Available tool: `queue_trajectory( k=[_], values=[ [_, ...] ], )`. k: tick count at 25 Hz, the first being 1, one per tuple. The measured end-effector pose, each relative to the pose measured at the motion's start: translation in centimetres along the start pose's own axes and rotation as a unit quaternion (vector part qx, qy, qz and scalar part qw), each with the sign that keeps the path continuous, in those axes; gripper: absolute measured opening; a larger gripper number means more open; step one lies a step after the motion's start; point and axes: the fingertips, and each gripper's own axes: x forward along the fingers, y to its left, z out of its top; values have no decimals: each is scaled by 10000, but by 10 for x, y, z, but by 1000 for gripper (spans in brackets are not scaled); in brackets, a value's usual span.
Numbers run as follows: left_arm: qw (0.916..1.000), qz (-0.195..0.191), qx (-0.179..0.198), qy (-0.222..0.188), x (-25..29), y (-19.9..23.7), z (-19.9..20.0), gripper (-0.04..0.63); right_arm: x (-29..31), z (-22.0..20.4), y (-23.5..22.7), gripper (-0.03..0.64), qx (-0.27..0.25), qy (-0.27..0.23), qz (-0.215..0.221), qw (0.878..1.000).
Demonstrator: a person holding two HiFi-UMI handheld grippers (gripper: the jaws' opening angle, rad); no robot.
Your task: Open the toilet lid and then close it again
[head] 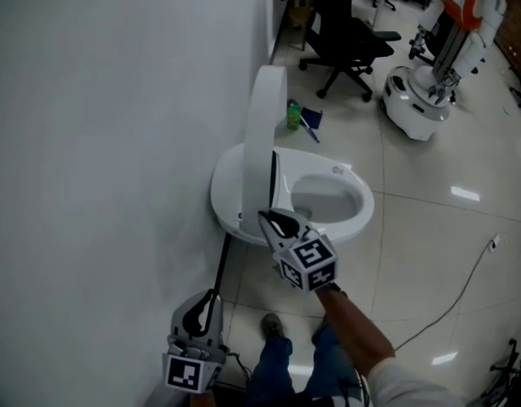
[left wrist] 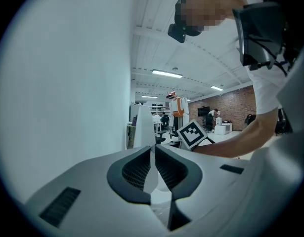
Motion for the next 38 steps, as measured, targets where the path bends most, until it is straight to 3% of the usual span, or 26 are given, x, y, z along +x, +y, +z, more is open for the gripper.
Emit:
queue_trajectory(
  k=[9,19,23,31,38],
  values=[
    [9978,639,-19,-157,-48,41,19,21,92,12,72,20,-1159,731,504,9893],
    [9959,865,-70,-275,-62,74,26,21,93,17,68,35,-1293,1067,456,9848],
    [9961,814,-69,-338,-61,66,49,21,58,27,59,64,-1110,716,673,9890],
    [9971,462,170,-575,-51,60,108,21,-72,105,80,64,-1617,-128,966,9820],
    [9979,-232,468,-371,-34,3,112,21,-175,101,89,64,-1694,-276,870,9813]
  ],
)
